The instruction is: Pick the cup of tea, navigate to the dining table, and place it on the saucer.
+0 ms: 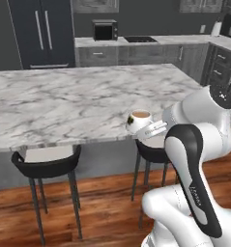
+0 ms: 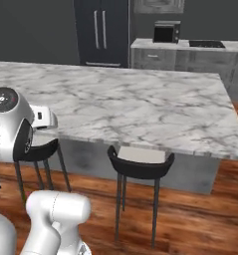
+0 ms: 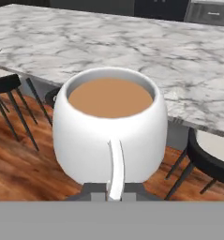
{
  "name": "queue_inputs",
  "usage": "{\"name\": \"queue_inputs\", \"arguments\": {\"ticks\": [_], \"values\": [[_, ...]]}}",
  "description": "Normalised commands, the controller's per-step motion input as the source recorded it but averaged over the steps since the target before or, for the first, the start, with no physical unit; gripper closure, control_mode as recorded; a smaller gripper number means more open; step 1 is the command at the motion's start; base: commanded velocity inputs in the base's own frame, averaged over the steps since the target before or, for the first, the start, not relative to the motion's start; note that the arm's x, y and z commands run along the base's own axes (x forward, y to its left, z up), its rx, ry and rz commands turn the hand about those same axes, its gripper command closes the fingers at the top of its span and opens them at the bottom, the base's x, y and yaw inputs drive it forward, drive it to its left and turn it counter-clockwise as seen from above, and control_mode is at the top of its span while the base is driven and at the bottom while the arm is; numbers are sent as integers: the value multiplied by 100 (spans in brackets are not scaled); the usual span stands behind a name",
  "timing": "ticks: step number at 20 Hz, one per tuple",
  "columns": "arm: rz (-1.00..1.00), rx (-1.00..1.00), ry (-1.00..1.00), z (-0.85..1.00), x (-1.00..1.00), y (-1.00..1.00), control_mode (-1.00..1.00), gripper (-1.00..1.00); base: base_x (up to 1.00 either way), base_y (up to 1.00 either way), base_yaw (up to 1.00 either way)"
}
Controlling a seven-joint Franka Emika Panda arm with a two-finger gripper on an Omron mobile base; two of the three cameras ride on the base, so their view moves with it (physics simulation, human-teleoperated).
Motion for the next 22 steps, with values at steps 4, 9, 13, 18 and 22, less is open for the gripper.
{"name": "queue_inputs", "arguments": {"ticks": [4,9,13,18,22], "values": [[0,0,0,0,0,0,100,100,29,100,-2],[0,0,0,0,0,0,100,100,40,100,0],[0,0,0,0,0,0,100,100,54,100,0],[0,0,0,0,0,0,100,100,79,100,0],[0,0,0,0,0,0,100,100,67,100,0]]}}
